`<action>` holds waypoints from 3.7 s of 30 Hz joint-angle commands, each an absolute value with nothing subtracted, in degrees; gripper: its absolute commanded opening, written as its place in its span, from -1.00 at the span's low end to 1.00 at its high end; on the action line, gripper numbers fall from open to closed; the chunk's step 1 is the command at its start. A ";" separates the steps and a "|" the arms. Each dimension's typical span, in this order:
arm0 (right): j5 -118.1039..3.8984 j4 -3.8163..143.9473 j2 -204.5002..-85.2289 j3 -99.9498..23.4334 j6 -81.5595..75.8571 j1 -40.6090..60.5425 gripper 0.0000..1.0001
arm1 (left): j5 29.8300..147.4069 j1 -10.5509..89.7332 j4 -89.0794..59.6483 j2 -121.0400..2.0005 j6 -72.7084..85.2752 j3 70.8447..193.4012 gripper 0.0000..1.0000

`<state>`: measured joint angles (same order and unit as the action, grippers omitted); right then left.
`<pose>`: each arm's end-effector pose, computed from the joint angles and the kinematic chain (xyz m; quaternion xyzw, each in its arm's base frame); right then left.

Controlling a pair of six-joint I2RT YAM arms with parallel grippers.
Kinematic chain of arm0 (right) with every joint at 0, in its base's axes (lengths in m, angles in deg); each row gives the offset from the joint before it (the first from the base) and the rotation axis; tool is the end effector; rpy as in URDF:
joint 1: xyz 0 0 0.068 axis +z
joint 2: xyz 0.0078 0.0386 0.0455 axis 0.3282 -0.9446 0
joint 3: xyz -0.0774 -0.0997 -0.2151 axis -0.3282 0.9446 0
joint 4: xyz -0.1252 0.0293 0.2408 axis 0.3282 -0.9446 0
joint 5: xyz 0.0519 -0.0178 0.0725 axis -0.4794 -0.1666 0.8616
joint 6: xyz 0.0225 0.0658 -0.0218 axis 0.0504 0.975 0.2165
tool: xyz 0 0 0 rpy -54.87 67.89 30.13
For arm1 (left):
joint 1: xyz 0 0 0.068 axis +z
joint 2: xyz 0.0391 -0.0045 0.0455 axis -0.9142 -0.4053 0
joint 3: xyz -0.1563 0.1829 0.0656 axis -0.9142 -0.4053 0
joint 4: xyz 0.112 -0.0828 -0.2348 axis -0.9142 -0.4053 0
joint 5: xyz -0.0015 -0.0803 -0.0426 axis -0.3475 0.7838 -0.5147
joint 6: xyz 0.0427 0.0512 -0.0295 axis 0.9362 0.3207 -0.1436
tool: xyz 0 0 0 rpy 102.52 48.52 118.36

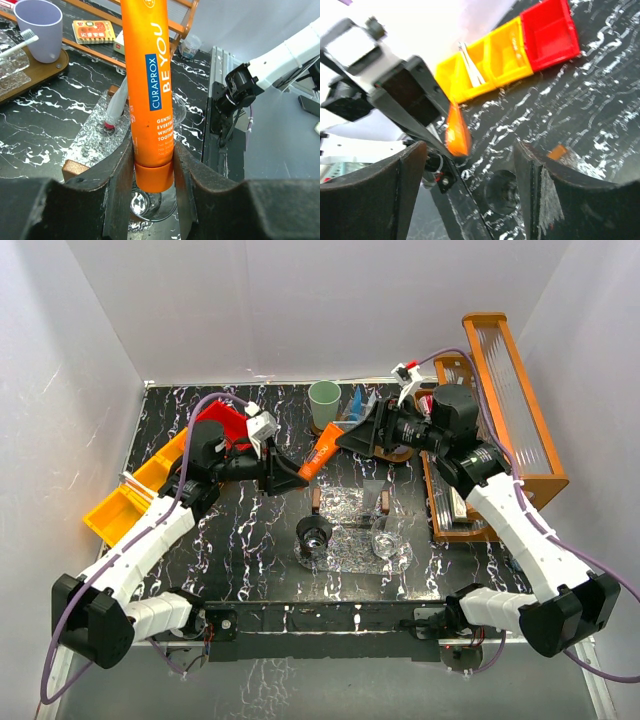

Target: Prepare toiletry sets of a toothbrush and toothpaste on the tray

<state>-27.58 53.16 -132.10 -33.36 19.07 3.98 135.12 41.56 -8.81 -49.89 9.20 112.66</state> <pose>0.2651 0.1531 0.3752 -0.1568 0.7610 0.4796 0.4078 0.2473 -0.1672 0.3227 0.3979 0.6059 -0.4964 0.4777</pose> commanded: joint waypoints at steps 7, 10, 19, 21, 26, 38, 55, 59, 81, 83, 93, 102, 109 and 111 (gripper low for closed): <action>-18.38 69.31 -134.26 -32.86 28.12 4.00 -0.26 | 138.26 40.23 -7.80 -47.58 14.00 110.54 -1.00; -18.13 69.13 -134.71 -32.56 28.03 4.04 -0.28 | 138.30 40.16 -7.86 -47.65 14.15 110.22 -1.00; -25.53 62.08 -133.68 -32.52 19.88 4.22 0.17 | 138.44 40.07 -8.37 -47.45 14.83 109.72 -1.00; -26.25 60.29 -133.84 -33.02 18.31 4.20 0.17 | 138.44 40.07 -8.29 -47.51 14.78 109.73 -1.00; -22.40 58.93 -135.25 -33.02 16.72 4.22 0.01 | 138.45 40.07 -8.21 -47.67 14.62 109.70 -1.00; -19.51 61.79 -136.45 -31.71 18.07 6.35 -0.87 | 137.50 40.03 -8.30 -47.86 14.19 109.79 -1.00; -46.38 46.47 -132.84 -38.44 7.00 10.18 -1.00 | 87.11 41.30 -12.31 -35.65 12.03 106.46 0.97; -58.58 42.07 -134.31 -40.91 3.57 16.79 -1.00 | 67.40 41.48 -9.06 -31.06 8.68 103.11 0.97; -84.30 40.24 -138.84 -35.23 2.19 29.25 -1.00 | 56.21 42.81 -18.92 -34.96 3.71 106.73 0.97; -85.31 40.25 -138.76 -34.41 2.18 29.26 -1.00 | 55.97 43.14 -18.77 -34.50 3.56 106.38 0.97; -87.57 43.36 -138.85 -30.84 1.87 29.27 -1.00 | 57.56 43.84 -18.61 -33.66 2.72 105.82 0.97; -89.10 43.56 -139.53 -30.02 2.00 29.27 -1.00 | 58.12 43.85 -18.49 -33.42 2.83 105.61 0.97; -89.70 43.22 -138.70 -29.62 2.61 29.27 -1.00 | 58.29 43.84 -18.58 -33.42 2.89 105.60 0.97; -89.62 43.07 -138.58 -29.39 2.65 29.27 -1.00 | 58.37 43.89 -18.49 -33.42 2.86 105.60 0.97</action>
